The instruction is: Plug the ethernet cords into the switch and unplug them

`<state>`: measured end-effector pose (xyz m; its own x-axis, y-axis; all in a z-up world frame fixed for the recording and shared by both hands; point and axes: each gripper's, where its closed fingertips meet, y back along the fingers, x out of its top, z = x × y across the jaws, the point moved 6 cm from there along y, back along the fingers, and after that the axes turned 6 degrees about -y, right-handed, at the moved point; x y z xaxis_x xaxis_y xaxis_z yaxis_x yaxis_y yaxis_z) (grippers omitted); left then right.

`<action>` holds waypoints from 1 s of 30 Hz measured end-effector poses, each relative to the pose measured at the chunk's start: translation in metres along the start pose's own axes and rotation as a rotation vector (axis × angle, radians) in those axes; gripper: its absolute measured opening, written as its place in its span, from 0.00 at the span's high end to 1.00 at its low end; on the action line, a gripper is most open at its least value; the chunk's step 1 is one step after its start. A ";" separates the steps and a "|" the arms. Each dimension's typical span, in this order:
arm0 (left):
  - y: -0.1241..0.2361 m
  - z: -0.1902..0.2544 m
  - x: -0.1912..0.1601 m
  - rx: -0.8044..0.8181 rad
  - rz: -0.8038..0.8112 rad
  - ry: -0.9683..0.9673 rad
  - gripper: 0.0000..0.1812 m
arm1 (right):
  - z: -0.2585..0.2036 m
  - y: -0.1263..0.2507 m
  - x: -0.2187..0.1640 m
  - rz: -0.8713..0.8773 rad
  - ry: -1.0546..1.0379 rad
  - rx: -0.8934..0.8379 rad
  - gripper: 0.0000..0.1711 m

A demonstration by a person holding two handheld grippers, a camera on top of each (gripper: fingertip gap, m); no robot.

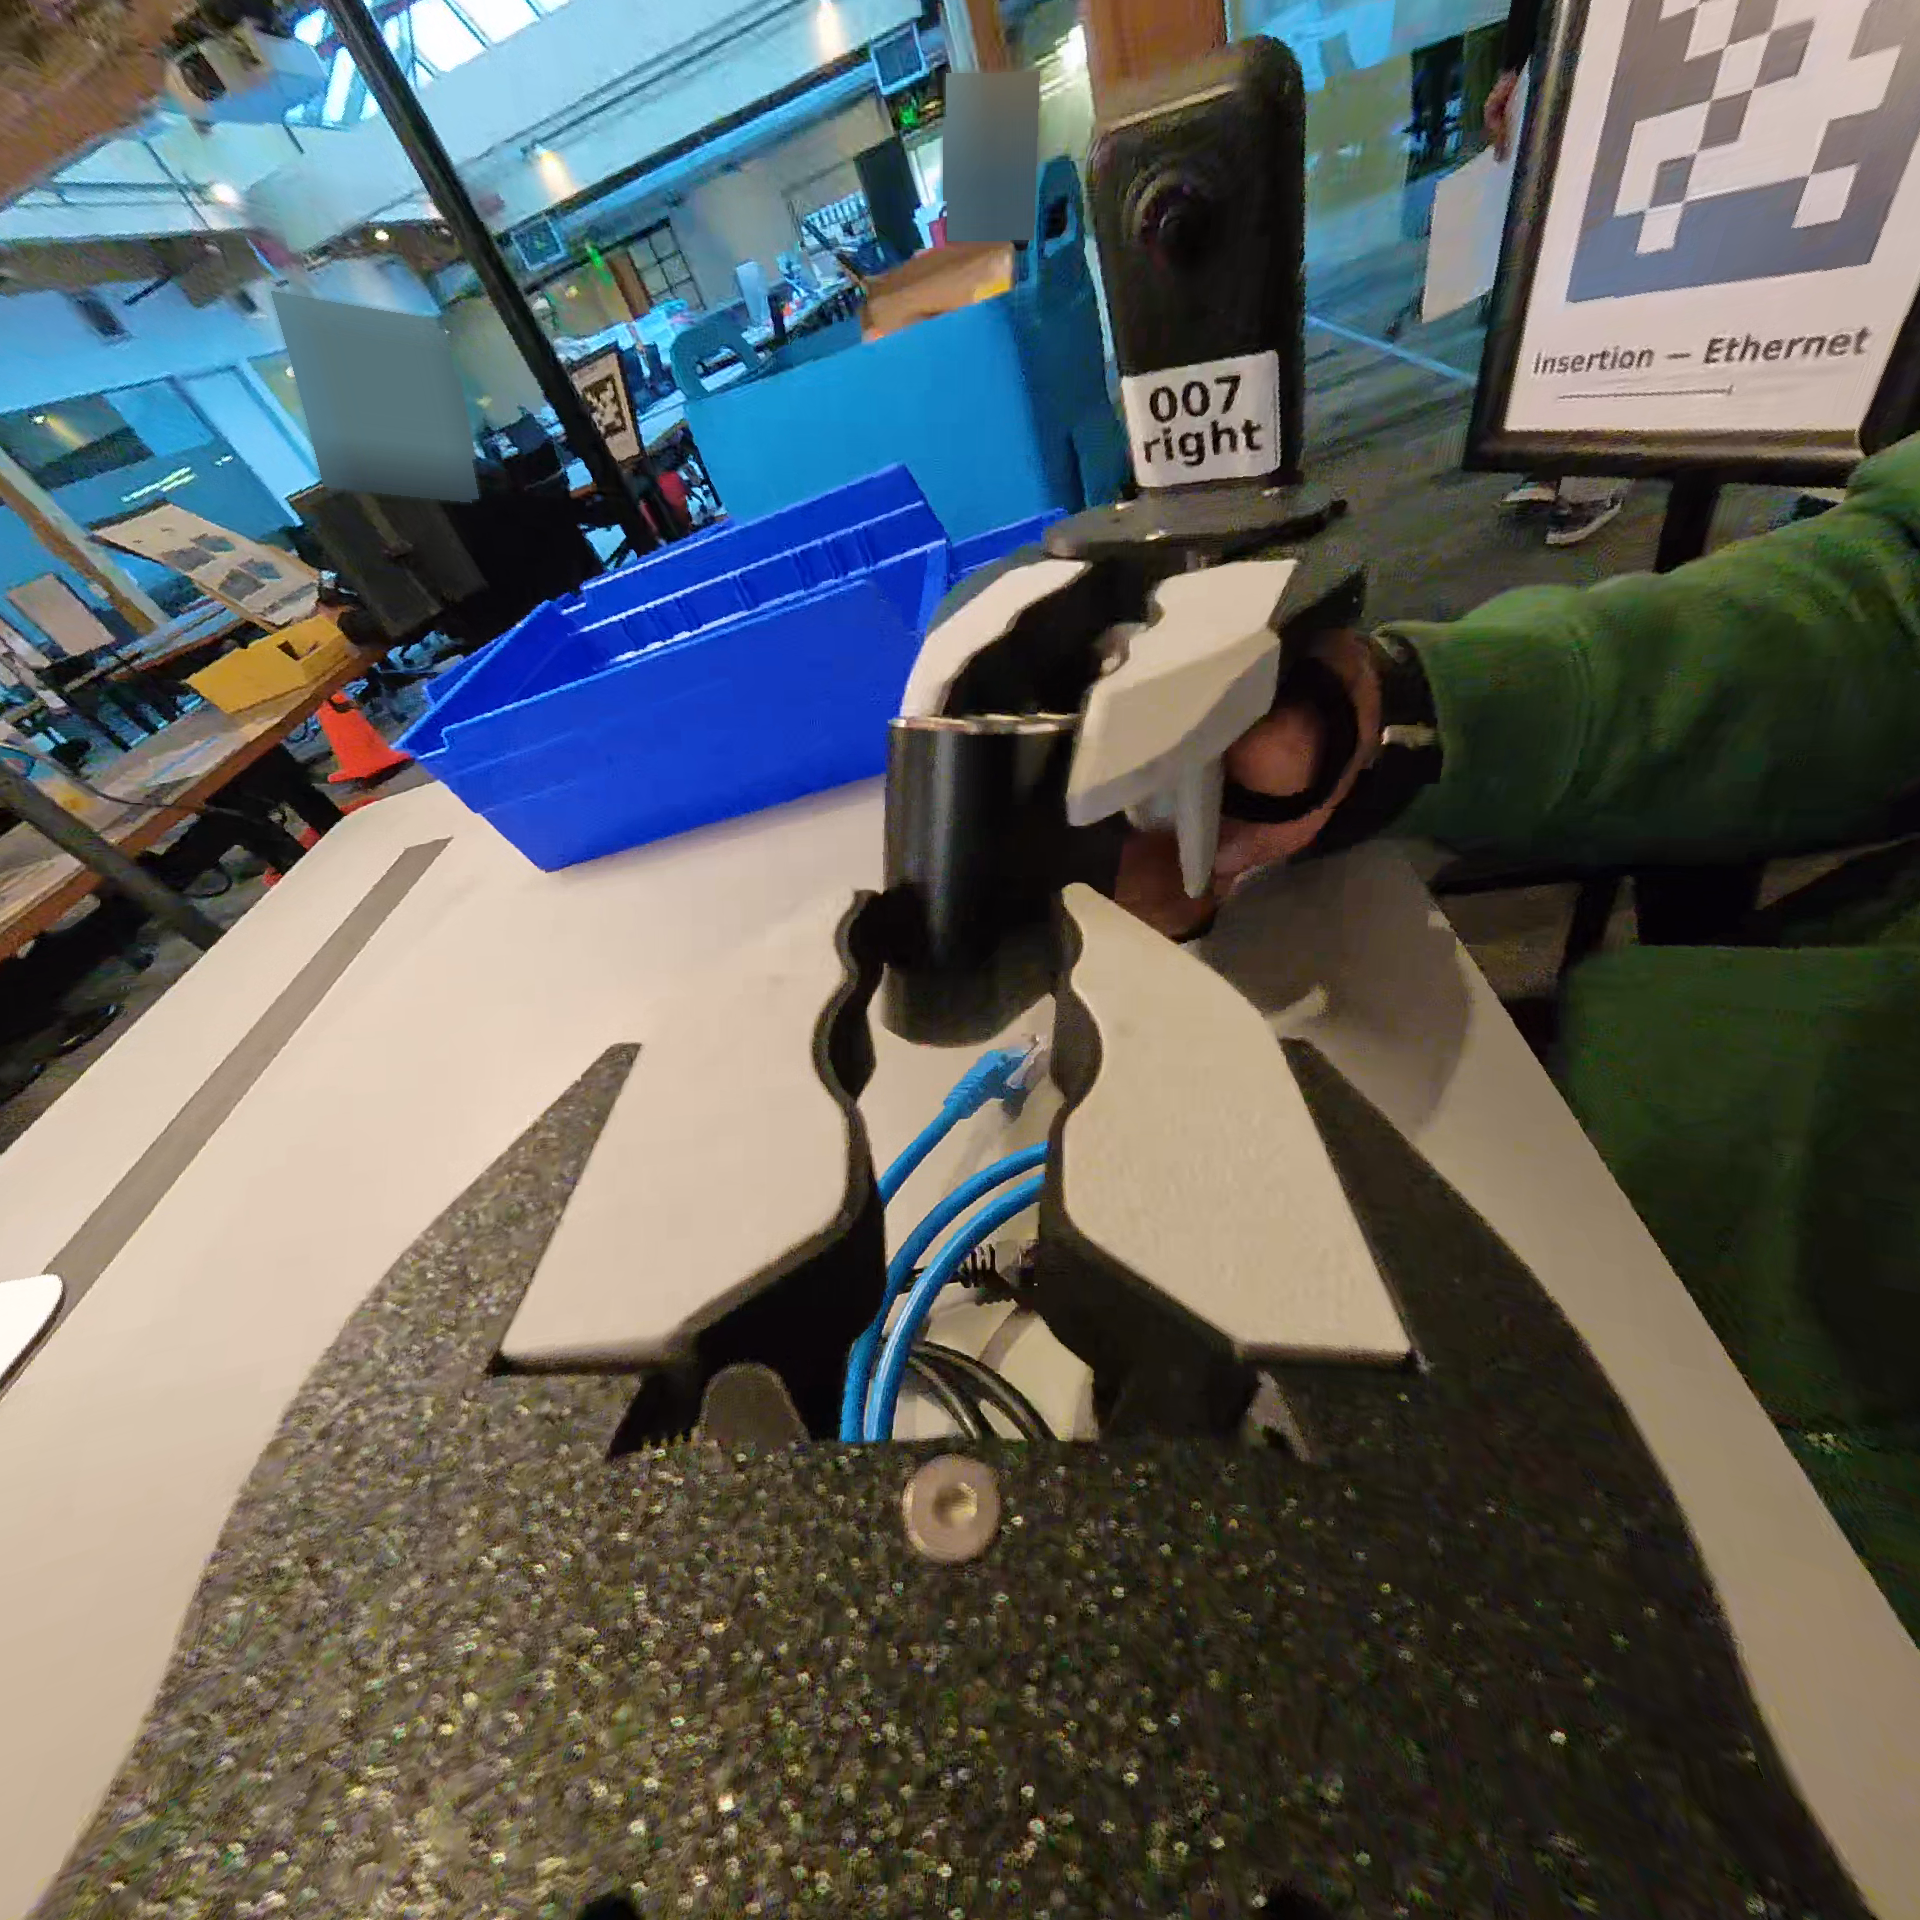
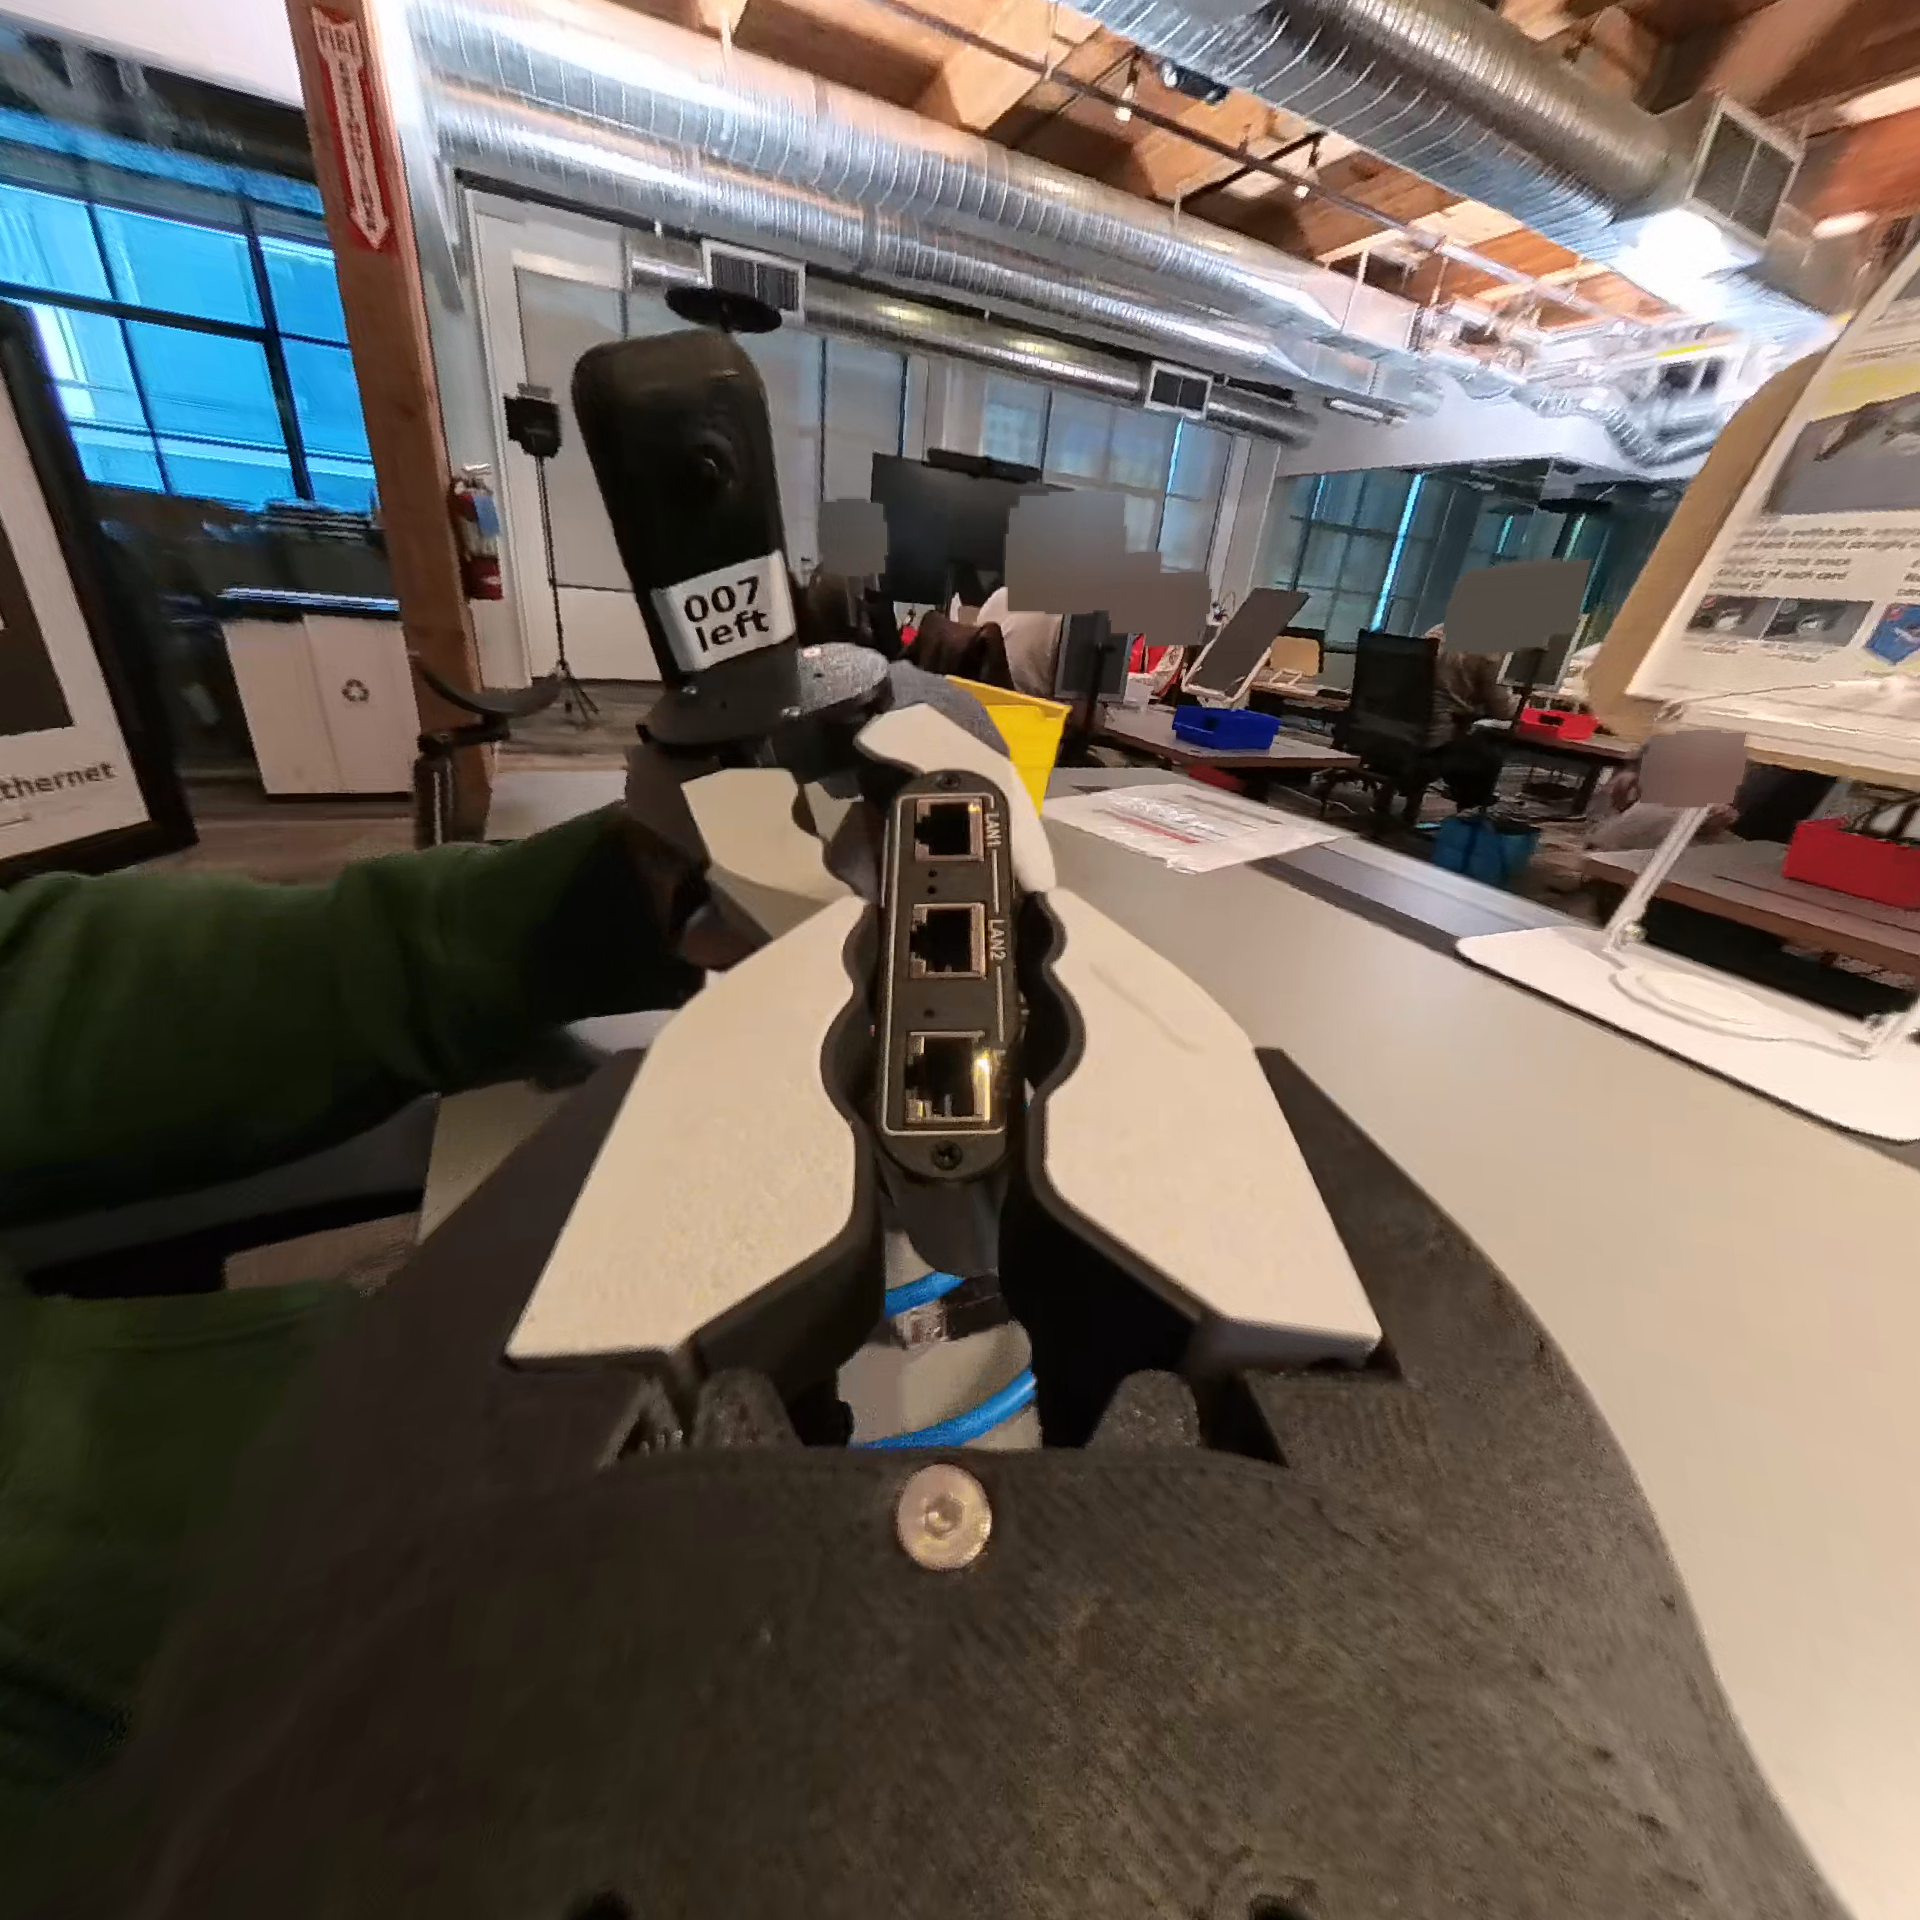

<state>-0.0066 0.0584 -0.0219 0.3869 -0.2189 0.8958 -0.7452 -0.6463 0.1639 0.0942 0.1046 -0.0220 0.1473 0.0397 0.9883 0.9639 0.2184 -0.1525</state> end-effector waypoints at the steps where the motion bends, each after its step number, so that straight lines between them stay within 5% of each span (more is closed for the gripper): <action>1: 0.001 0.000 0.001 -0.009 -0.002 0.013 0.83 | -0.001 0.000 0.000 0.006 0.013 -0.004 0.86; 9: 0.021 -0.026 -0.014 0.133 -0.016 0.300 0.86 | 0.011 0.005 0.001 -0.022 0.367 -0.385 0.78; 14: 0.026 -0.029 -0.013 0.153 0.013 0.347 0.86 | 0.006 -0.016 -0.026 -0.242 0.461 -0.367 0.68; 26: 0.029 -0.037 -0.013 0.253 0.077 0.402 0.87 | -0.002 -0.027 -0.039 -0.336 0.678 -0.422 0.57; 30: 0.027 -0.034 -0.009 0.259 0.083 0.340 0.87 | -0.001 -0.029 -0.037 -0.327 0.596 -0.424 0.55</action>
<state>-0.0487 0.0678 -0.0109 0.0980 -0.0521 0.9938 -0.5885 -0.8083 0.0157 0.0607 0.0960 -0.0544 -0.1792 -0.5161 0.8376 0.9632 -0.2653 0.0426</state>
